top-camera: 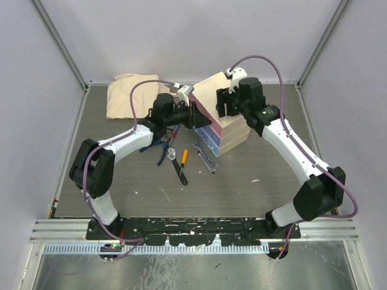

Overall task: Sort the tools into containers
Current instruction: Open the drawer in the storage box.

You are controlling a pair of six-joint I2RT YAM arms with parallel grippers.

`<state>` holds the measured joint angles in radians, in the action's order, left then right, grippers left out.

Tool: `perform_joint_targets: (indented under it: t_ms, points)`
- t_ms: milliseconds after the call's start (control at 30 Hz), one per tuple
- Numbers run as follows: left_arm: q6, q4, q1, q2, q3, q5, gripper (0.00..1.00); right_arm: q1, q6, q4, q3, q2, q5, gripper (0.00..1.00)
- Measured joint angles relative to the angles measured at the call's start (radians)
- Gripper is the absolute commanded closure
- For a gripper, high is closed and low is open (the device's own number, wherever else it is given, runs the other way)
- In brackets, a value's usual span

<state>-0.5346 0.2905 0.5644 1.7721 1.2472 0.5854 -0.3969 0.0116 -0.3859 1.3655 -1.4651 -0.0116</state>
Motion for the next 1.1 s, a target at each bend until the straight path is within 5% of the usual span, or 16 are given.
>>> perform_joint_targets:
  t_ms: [1100]
  points:
    - [0.18,-0.16,-0.037,-0.425,-0.343,-0.066,0.87,-0.004,-0.002,0.006,0.026,-0.028,0.029,0.3]
